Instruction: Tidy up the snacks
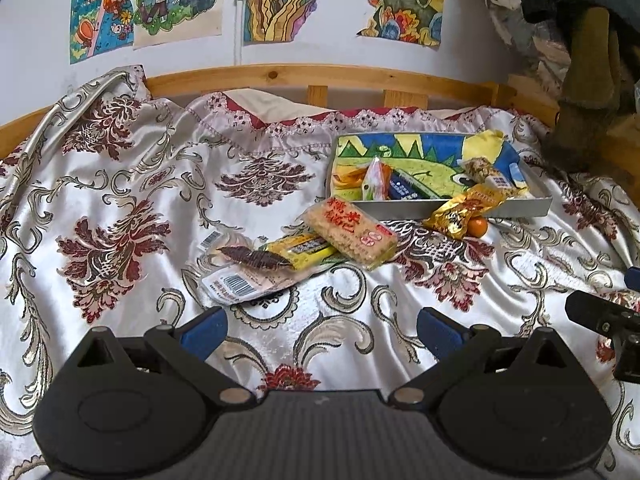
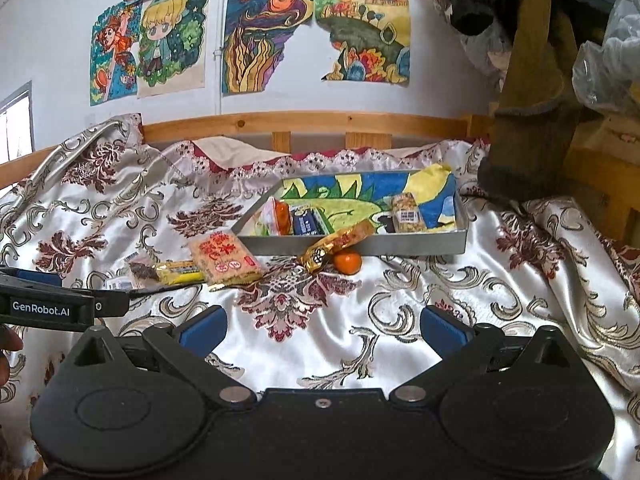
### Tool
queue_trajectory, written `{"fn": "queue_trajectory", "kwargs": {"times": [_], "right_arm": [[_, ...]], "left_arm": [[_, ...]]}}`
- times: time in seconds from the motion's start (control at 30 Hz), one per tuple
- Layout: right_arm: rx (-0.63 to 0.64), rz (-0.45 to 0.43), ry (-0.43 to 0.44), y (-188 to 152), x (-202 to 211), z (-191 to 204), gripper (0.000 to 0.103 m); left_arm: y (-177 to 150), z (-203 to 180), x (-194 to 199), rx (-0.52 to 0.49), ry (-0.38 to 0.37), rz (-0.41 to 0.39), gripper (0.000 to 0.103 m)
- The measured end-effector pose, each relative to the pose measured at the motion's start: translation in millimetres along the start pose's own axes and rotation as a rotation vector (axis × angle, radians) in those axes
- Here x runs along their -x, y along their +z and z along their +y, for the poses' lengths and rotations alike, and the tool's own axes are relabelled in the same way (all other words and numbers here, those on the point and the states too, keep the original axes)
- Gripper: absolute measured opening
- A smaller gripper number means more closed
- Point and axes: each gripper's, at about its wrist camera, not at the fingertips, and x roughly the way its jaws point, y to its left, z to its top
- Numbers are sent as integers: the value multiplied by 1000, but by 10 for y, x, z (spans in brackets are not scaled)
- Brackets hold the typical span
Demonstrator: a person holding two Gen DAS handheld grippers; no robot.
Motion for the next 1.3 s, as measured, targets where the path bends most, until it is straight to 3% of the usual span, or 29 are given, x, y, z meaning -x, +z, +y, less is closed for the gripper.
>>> {"fn": "queue_trajectory", "kwargs": {"times": [1.3], "right_arm": [[25,88,23,-66,-237,111,102]], "left_arm": [[-32,84,-174,-11,93,101,103]]}}
